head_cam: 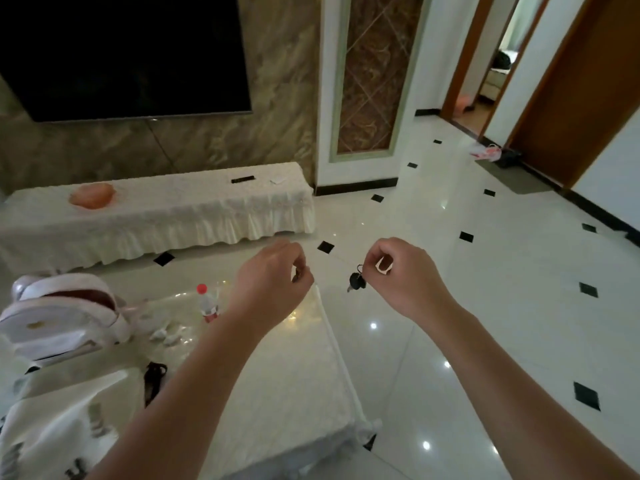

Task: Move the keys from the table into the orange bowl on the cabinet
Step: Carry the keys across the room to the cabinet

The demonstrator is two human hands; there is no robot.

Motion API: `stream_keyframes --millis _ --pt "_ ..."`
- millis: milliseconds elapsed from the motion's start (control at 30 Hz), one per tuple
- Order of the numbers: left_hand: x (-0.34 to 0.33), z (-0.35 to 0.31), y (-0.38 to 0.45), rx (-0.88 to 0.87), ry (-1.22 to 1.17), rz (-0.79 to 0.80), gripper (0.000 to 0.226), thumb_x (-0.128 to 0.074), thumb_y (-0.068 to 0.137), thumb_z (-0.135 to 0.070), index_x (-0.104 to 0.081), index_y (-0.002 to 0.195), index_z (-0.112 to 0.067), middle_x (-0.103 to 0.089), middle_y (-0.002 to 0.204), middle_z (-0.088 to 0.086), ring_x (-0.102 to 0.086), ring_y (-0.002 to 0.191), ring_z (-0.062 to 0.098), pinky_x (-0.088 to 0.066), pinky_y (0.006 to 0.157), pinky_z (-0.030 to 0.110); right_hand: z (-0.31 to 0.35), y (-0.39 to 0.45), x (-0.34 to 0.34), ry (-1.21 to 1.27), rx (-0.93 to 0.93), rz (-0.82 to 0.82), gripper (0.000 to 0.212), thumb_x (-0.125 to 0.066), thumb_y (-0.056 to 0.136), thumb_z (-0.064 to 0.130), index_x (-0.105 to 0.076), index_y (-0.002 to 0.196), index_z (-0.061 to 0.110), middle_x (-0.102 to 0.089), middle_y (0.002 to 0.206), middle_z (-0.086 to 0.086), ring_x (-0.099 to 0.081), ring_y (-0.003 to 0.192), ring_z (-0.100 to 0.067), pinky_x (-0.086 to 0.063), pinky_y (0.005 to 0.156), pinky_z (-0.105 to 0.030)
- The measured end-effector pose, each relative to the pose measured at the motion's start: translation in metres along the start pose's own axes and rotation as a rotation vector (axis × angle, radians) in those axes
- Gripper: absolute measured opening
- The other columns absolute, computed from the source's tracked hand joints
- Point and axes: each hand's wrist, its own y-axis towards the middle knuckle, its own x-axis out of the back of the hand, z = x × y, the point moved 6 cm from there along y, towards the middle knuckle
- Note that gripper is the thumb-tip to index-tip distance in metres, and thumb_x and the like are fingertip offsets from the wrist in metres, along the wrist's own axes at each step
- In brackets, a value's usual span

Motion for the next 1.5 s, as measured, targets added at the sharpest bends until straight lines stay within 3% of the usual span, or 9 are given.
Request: stream_keyframes --millis 233,400,600,800,1000,1100,1267,1500 --pt "-0.048 -0.078 0.024 -0.132 0.013 0.137 0.014 -0.061 0.082 -0.035 -0.049 0.074 -0.032 -0.049 0.073 -0.015 -0.049 0.069 0.004 -0.03 0.054 0.016 -0.067 -0.026 0.054 -0.043 -0.115 -0.094 0.01 -0.063 0.079 0.03 -0.057 0.072 0.031 -0.058 0.078 0.013 -0.055 0.072 -0.004 -0.039 0.058 -0.022" --pt "-0.08 -0.158 0.051 -0.241 0.037 0.182 0.013 -0.06 0.084 -0.035 -0.051 0.076 -0.031 -0.051 0.076 -0.014 -0.051 0.07 0.003 -0.042 0.059 0.023 -0.119 -0.035 0.115 0.004 -0.14 -0.186 0.01 -0.063 0.078 0.029 -0.056 0.071 0.032 -0.057 0.076 0.014 -0.054 0.072 -0.004 -0.036 0.058 -0.021" --pt "-0.134 -0.274 0.079 -0.37 0.056 0.194 0.013 -0.057 0.084 -0.036 -0.048 0.075 -0.033 -0.049 0.074 -0.015 -0.05 0.066 0.003 -0.031 0.053 0.017 -0.197 -0.05 0.196 -0.02 -0.136 -0.251 0.008 -0.061 0.081 0.028 -0.056 0.074 0.029 -0.056 0.078 0.014 -0.053 0.076 -0.004 -0.037 0.061 -0.018" --pt "-0.184 -0.349 0.097 -0.482 0.085 0.25 0.012 -0.054 0.086 -0.038 -0.05 0.077 -0.031 -0.05 0.078 -0.012 -0.051 0.071 0.006 -0.038 0.057 0.021 -0.261 -0.065 0.25 -0.027 -0.203 -0.3 0.009 -0.061 0.08 0.028 -0.055 0.073 0.029 -0.058 0.079 0.011 -0.052 0.076 -0.006 -0.039 0.063 -0.021" --pt "-0.224 -0.375 0.128 -0.541 0.078 0.295 0.013 -0.058 0.086 -0.034 -0.052 0.077 -0.027 -0.051 0.077 -0.01 -0.052 0.07 0.008 -0.043 0.057 0.026 -0.311 -0.051 0.261 -0.046 -0.265 -0.303 0.006 -0.06 0.081 0.027 -0.058 0.077 0.025 -0.058 0.08 0.01 -0.051 0.078 -0.007 -0.038 0.064 -0.02" --pt "-0.249 -0.376 0.148 -0.579 0.092 0.304 0.013 -0.057 0.087 -0.033 -0.051 0.078 -0.026 -0.051 0.077 -0.01 -0.049 0.067 0.008 -0.038 0.055 0.023 -0.33 -0.028 0.254 -0.098 -0.269 -0.27 0.005 -0.06 0.082 0.028 -0.057 0.078 0.026 -0.056 0.081 0.011 -0.05 0.08 -0.007 -0.037 0.064 -0.018" --pt "-0.292 -0.36 0.199 -0.566 0.059 0.295 0.012 -0.057 0.087 -0.034 -0.053 0.079 -0.026 -0.051 0.077 -0.01 -0.047 0.066 0.008 -0.044 0.057 0.024 -0.357 0.03 0.249 -0.202 -0.242 -0.236 0.006 -0.058 0.084 0.028 -0.055 0.078 0.029 -0.053 0.081 0.015 -0.047 0.081 -0.004 -0.035 0.063 -0.017" --pt "-0.325 -0.324 0.308 -0.501 -0.026 0.244 0.012 -0.062 0.084 -0.028 -0.053 0.078 -0.025 -0.052 0.077 -0.01 -0.049 0.067 0.009 -0.035 0.053 0.02 -0.378 0.141 0.246 -0.286 -0.202 -0.223 0.004 -0.059 0.083 0.027 -0.057 0.081 0.028 -0.052 0.083 0.018 -0.048 0.084 -0.003 -0.04 0.066 -0.016"
